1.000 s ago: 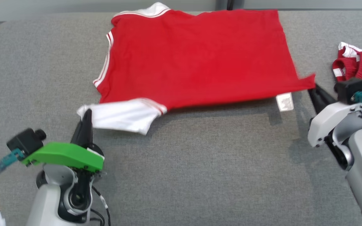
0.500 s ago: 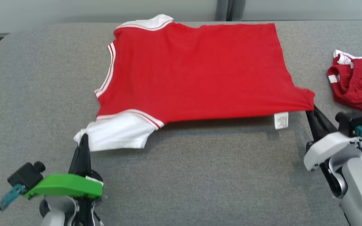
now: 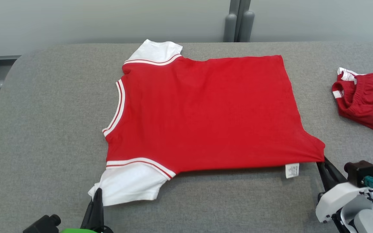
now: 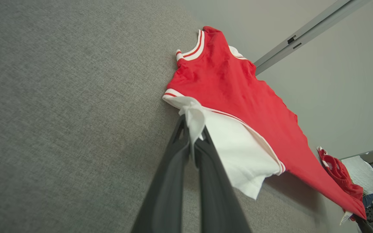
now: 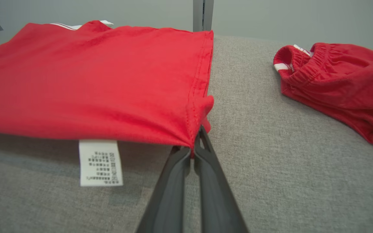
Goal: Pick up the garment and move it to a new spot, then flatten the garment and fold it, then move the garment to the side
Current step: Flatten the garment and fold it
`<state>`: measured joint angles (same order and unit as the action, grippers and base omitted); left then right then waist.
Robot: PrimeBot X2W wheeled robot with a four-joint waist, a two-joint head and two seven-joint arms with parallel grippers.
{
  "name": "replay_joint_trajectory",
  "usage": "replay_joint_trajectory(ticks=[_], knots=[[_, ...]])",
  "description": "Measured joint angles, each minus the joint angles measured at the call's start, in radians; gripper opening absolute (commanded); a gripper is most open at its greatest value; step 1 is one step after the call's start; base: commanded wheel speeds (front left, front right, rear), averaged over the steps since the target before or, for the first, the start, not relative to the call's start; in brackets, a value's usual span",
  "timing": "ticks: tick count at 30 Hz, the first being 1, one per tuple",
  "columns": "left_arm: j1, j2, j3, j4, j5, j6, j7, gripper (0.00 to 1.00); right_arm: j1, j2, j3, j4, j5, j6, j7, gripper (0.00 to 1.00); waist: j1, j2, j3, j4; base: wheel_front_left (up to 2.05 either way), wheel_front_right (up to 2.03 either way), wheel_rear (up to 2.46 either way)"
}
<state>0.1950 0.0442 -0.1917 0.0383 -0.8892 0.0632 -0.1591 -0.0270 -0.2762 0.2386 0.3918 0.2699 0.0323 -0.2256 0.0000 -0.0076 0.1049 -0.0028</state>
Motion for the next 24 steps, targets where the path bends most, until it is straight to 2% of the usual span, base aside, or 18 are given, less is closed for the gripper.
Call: replay_joint_trajectory(ticks=[8,15,24], knots=[[0.05,0.012,-0.016,0.001,0.012,0.008,0.027,0.0,0.059,-0.004,0.009,-0.017,0.009,-0.007,0.0,0.0,0.0,0.0,-0.008,0.016,0.0,0.0,0.0],[0.047,0.052,-0.046,0.053,0.059,0.016,0.062,0.0,0.06,0.015,0.05,0.004,0.004,0.002,0.007,0.0,0.0,0.0,-0.01,0.004,0.0,0.0,0.0],[0.038,0.056,-0.058,0.086,0.083,0.018,0.063,0.0,0.076,0.032,0.06,0.048,0.003,0.001,0.007,0.0,0.0,0.0,-0.008,-0.005,0.0,0.0,0.0]])
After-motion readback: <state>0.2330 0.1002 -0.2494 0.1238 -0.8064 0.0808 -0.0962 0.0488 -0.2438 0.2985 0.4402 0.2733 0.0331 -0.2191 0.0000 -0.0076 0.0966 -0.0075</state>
